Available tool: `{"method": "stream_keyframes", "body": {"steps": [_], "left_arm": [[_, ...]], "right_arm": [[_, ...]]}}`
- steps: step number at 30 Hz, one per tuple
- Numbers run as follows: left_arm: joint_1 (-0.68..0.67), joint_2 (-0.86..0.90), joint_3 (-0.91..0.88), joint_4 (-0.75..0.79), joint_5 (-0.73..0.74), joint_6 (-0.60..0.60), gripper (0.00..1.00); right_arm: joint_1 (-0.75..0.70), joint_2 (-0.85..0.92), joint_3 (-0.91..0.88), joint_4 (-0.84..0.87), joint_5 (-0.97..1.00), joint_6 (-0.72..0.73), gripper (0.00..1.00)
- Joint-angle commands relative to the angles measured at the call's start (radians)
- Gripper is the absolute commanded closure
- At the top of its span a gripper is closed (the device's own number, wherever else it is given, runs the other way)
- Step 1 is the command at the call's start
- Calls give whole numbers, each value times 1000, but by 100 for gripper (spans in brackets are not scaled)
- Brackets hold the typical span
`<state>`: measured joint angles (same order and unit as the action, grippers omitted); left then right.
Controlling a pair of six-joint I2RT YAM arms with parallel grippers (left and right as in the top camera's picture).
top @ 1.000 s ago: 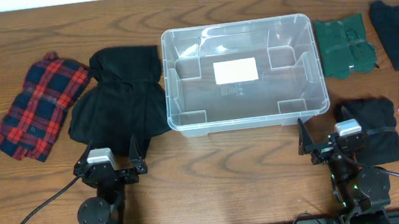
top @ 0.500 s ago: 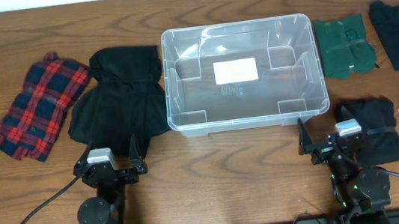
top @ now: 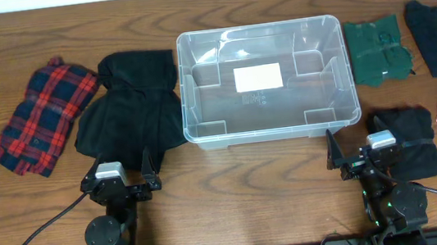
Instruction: Pack container
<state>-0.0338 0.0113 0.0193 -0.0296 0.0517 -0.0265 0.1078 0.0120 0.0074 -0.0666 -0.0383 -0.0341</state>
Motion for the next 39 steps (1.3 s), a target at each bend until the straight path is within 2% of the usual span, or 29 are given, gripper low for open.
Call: {"method": "stream_keyframes", "body": {"steps": [1, 39], "left_arm": [[2, 1, -15, -37, -22, -5, 2], [2, 1, -15, -37, -19, -5, 2]], "right_arm": [[-10, -3, -2, -3, -11, -8, 1], [-10, -3, -2, -1, -18, -8, 1]]}}
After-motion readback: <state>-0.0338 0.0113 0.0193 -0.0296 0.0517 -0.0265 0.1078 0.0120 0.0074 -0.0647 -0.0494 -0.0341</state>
